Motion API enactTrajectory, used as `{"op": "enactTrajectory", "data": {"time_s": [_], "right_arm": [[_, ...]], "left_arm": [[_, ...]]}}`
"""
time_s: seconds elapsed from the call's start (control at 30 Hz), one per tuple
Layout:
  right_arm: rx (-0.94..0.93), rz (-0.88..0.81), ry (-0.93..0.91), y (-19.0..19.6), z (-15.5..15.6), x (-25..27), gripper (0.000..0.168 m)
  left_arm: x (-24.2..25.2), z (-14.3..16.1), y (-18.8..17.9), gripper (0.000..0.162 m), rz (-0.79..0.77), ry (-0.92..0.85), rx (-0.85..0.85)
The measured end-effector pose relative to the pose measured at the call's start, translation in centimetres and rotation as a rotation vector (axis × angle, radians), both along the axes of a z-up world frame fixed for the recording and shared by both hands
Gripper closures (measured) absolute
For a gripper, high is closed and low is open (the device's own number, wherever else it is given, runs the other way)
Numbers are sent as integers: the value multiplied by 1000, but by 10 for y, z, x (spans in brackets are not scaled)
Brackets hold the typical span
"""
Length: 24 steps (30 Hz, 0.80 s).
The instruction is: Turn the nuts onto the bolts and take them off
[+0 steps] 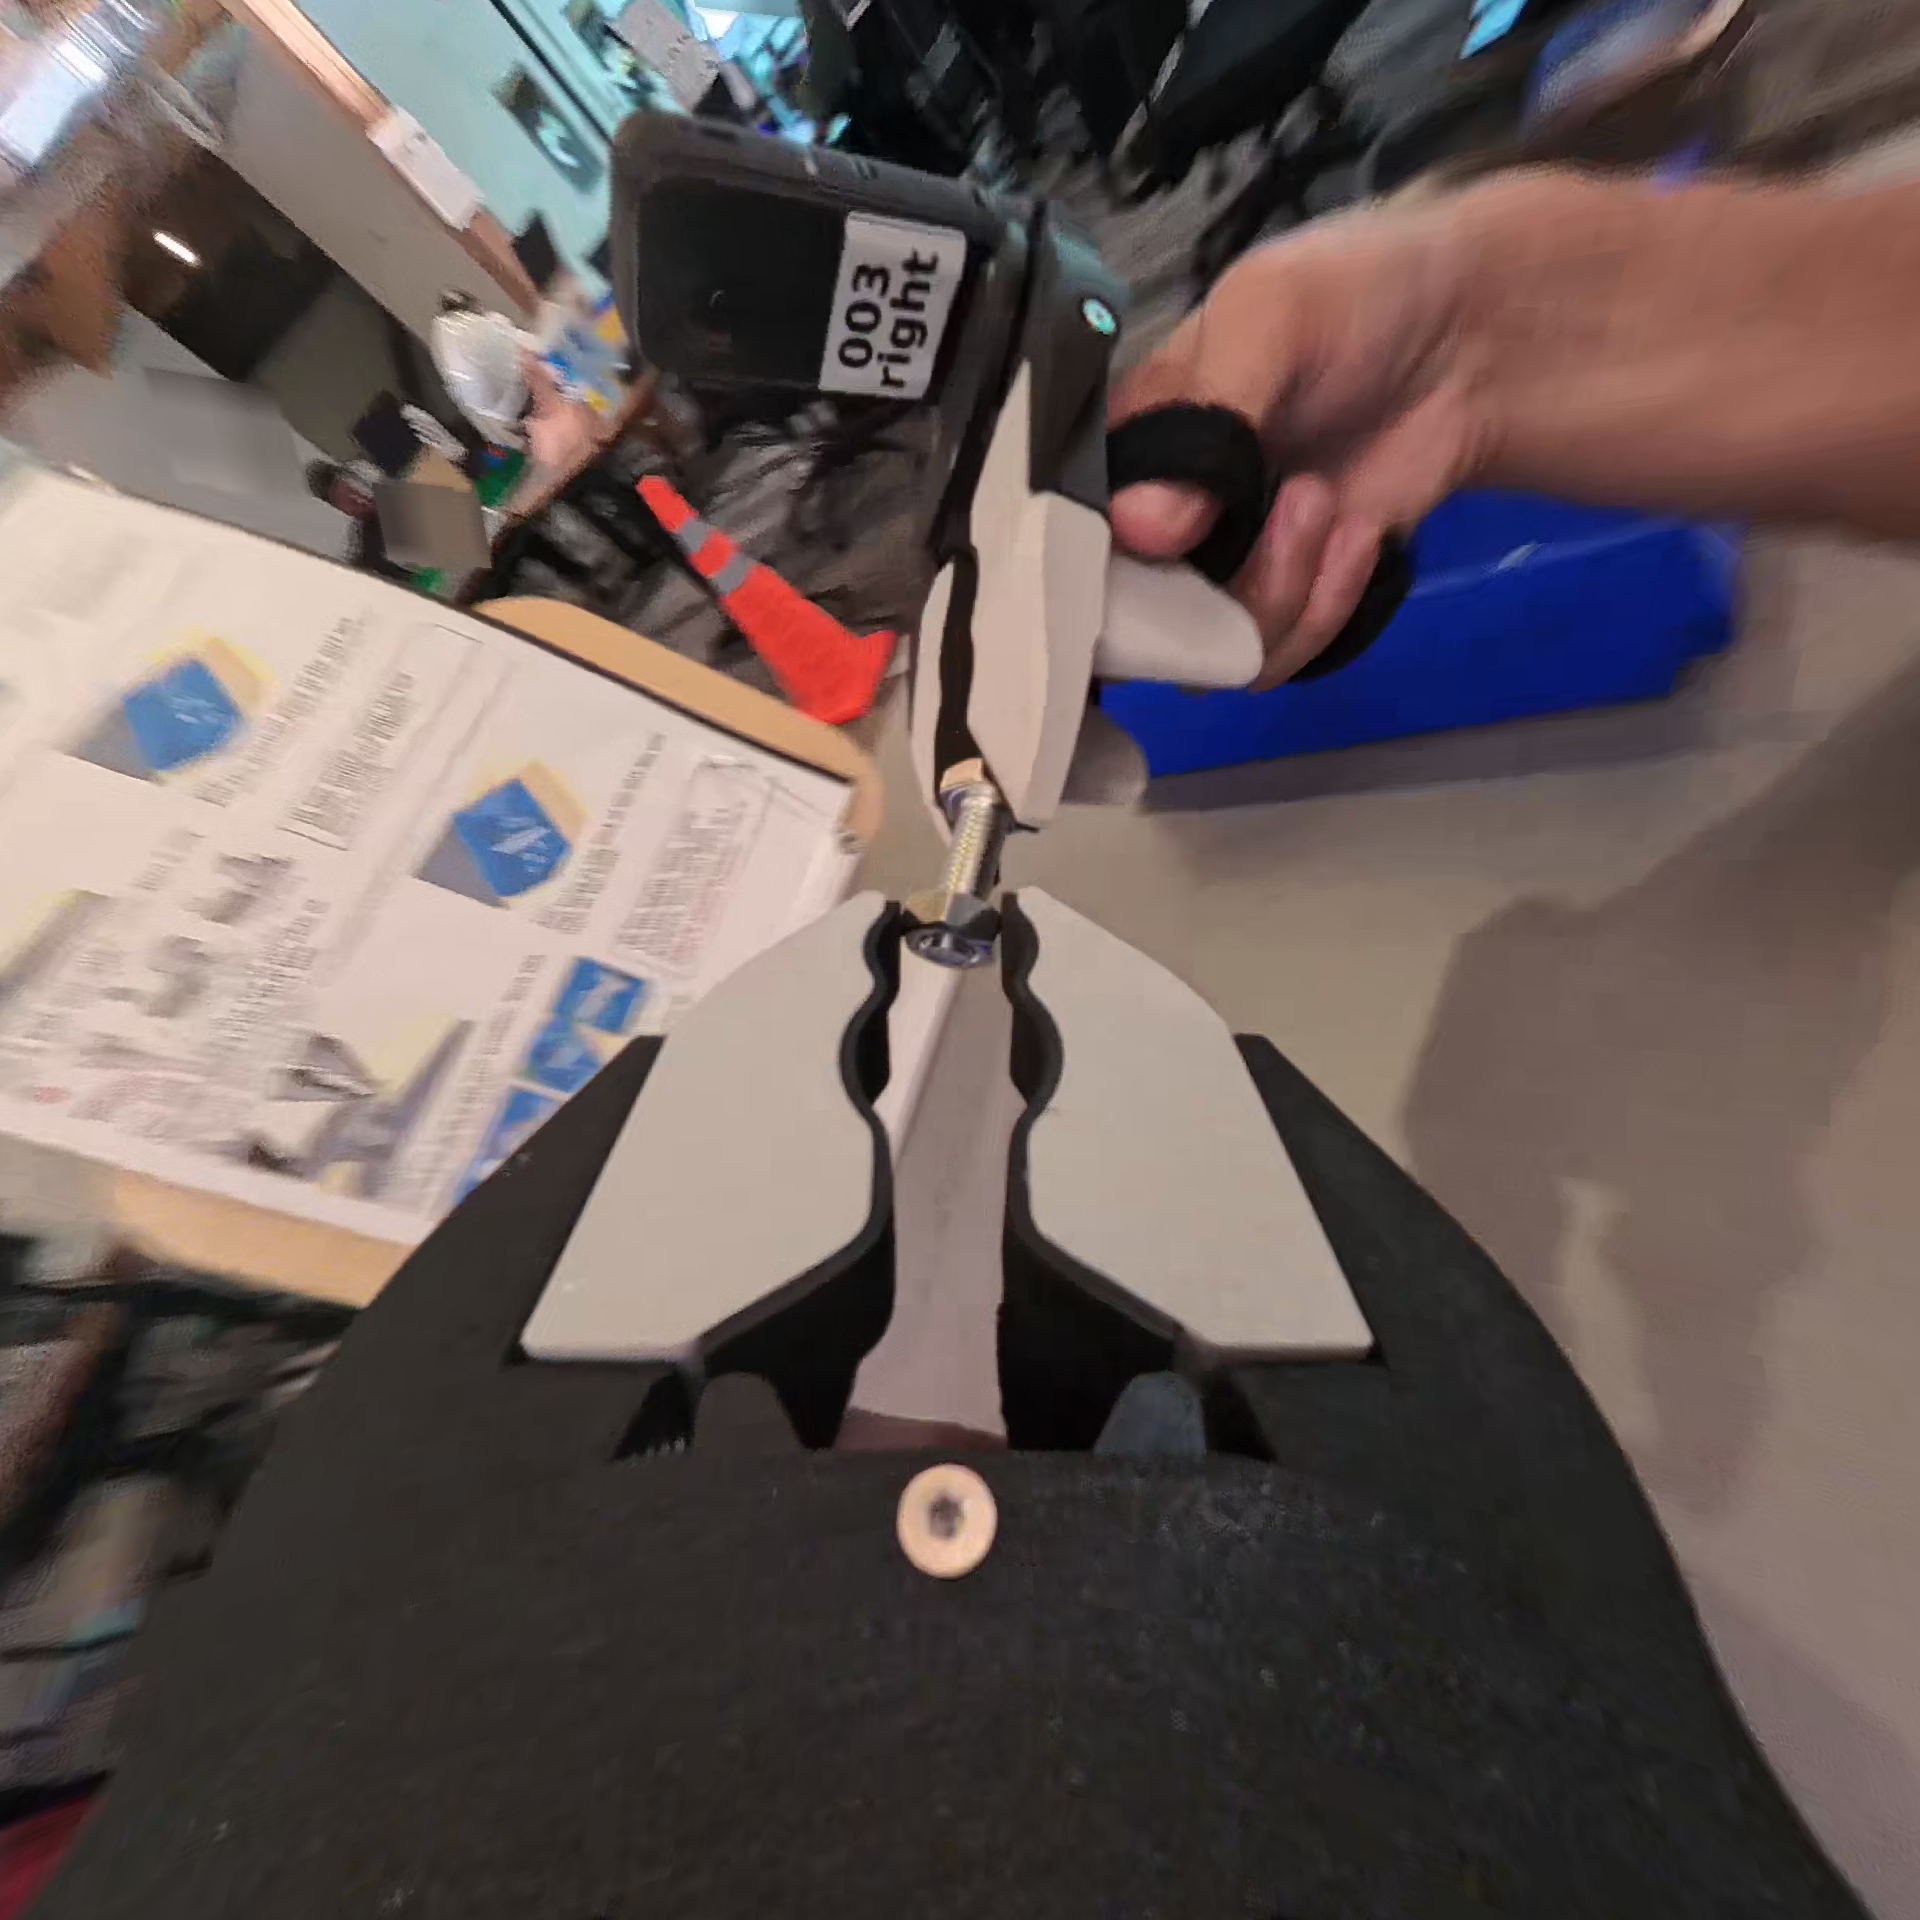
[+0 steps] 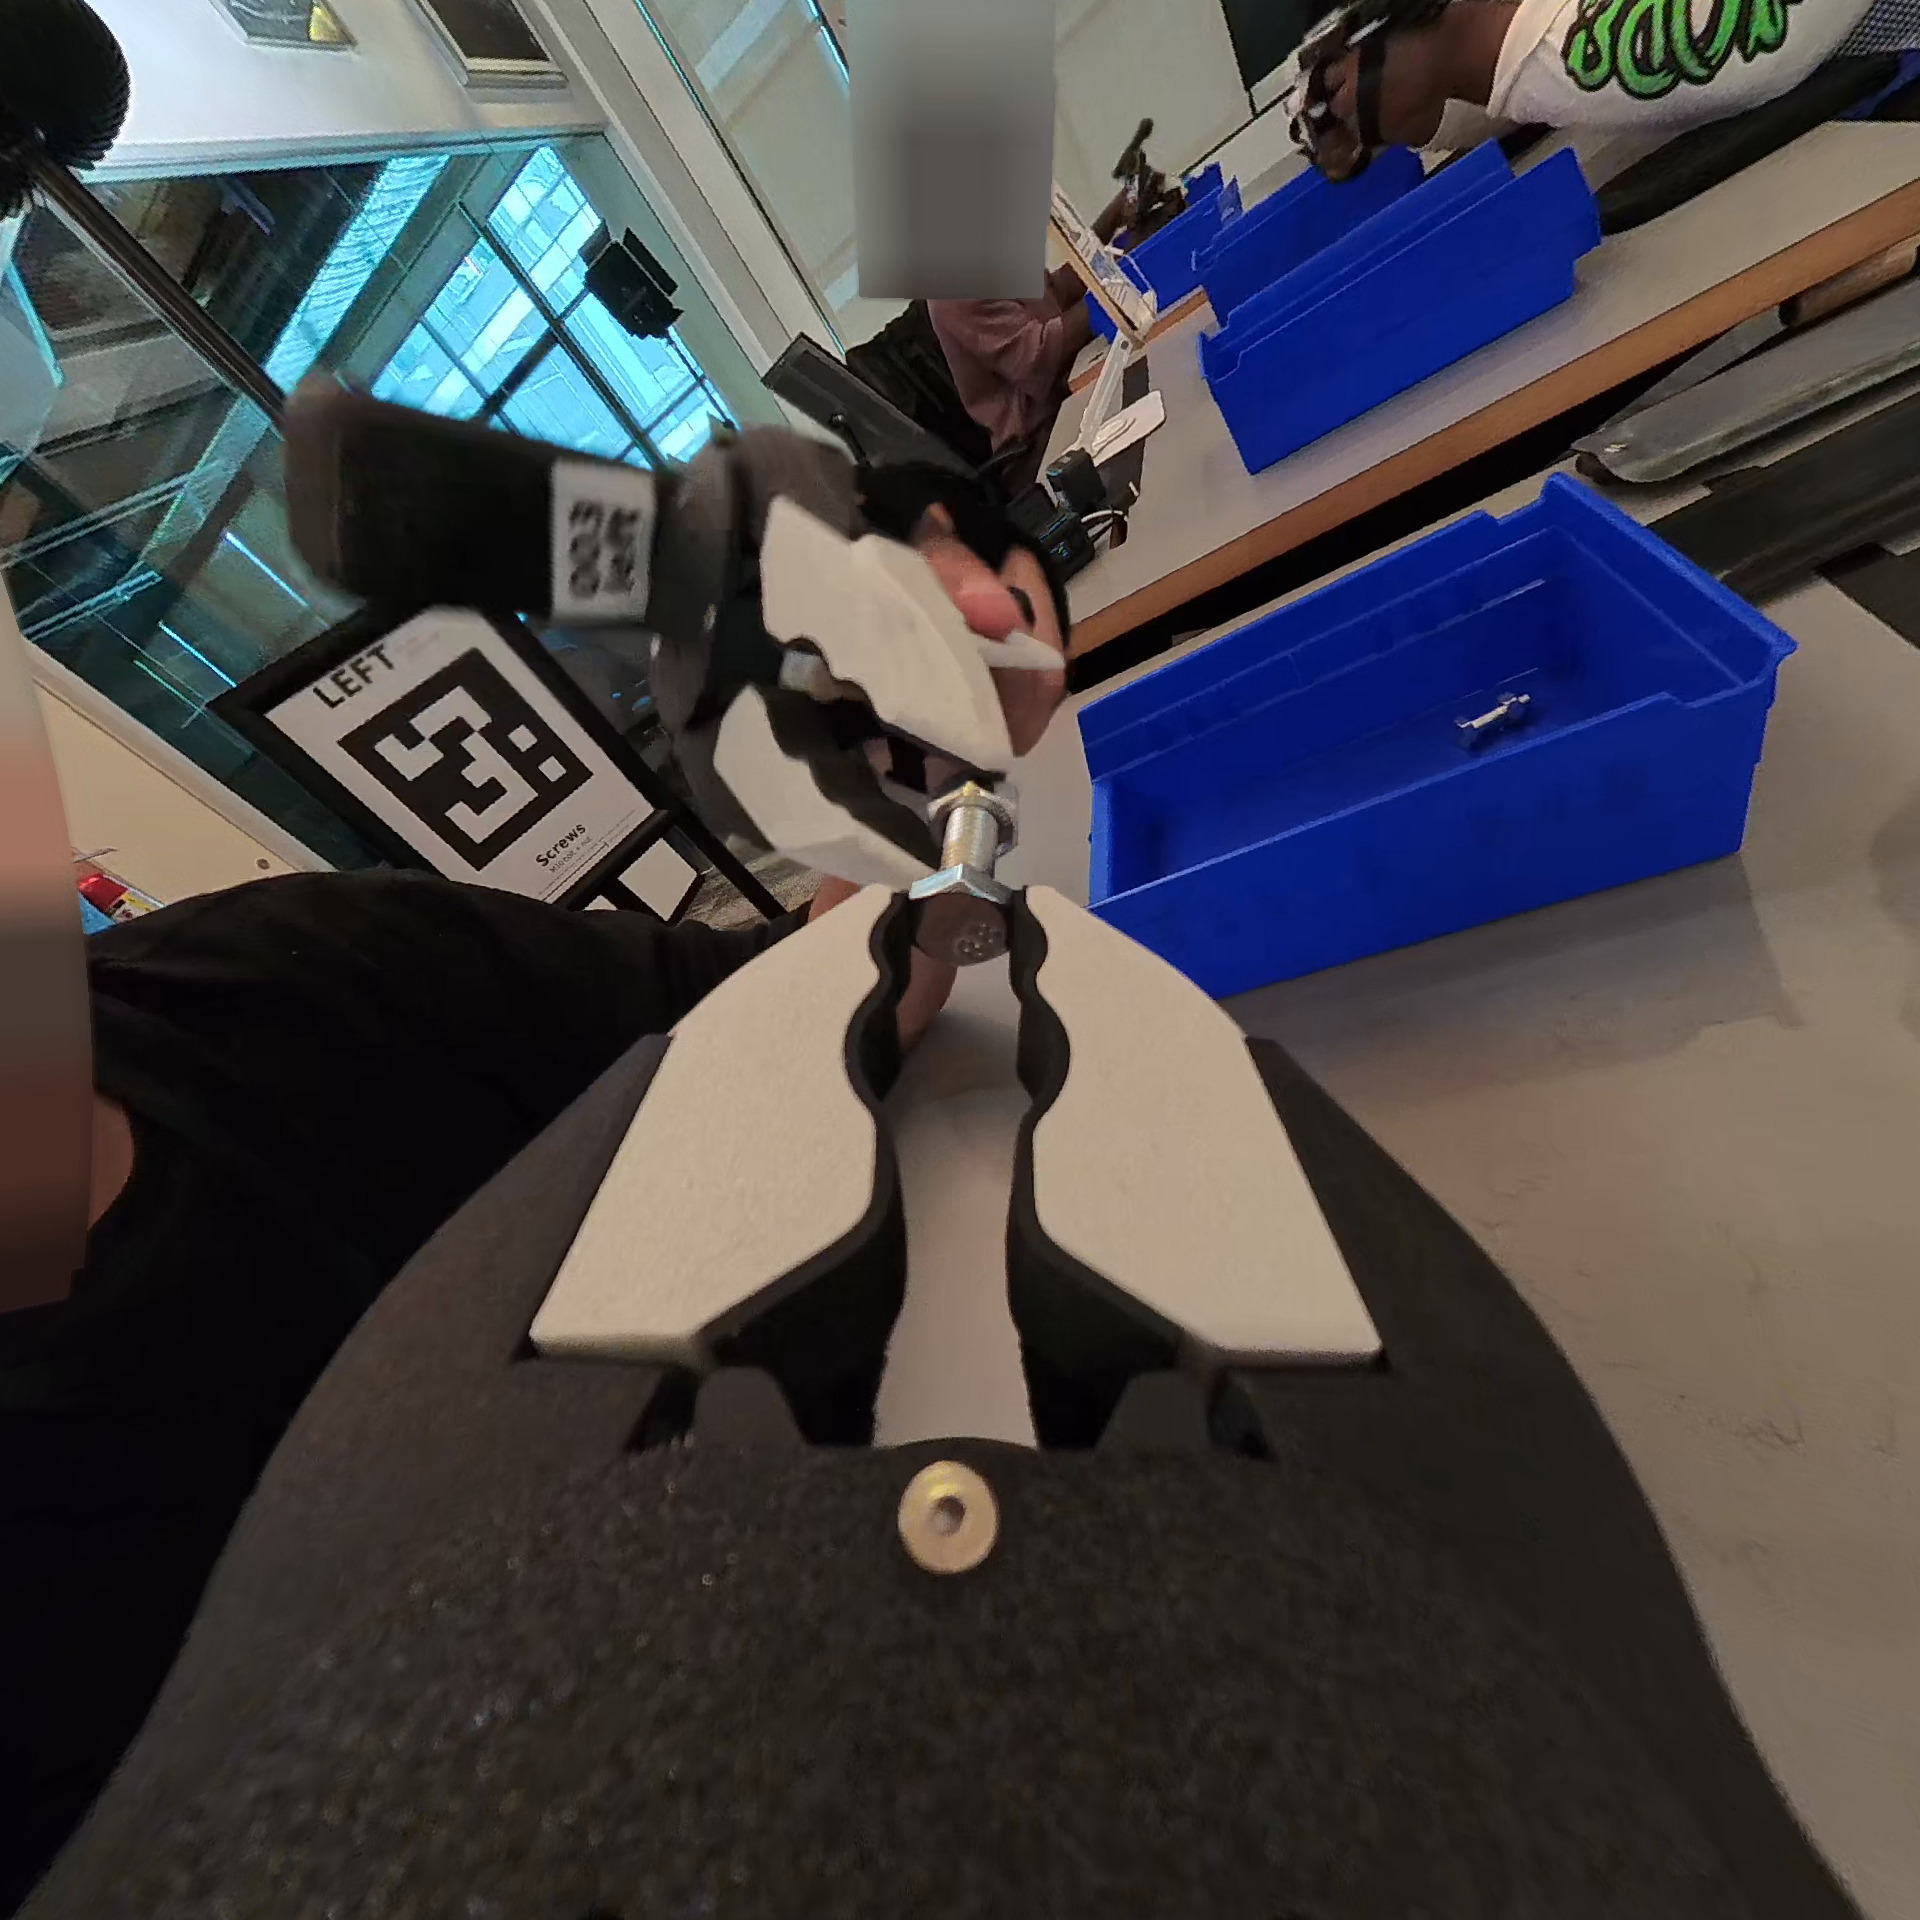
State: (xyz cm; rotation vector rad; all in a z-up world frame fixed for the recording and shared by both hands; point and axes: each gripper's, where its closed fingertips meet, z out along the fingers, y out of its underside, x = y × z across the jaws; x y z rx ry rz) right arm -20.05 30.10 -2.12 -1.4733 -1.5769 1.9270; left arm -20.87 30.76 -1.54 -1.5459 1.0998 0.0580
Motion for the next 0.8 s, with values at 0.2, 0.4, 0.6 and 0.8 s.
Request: {"op": "enactTrajectory", "data": {"time_s": [0.2,0.4,0.6,0.8], "right_arm": [[94,18,49,-11,8,4,150],[205,-43,37,-5,4,2,150],[111,-70,8,6,0,0,150],[59,-62,-14,8,-5,-3,150]], "left_arm": [[7,16,-11,146,-257,-627,-547],[6,12,-8,146,-374,-941,-936],[5,6,-1,106,-235,-669,-645],[-12,-2,7,107,80,-74,-122]]}}
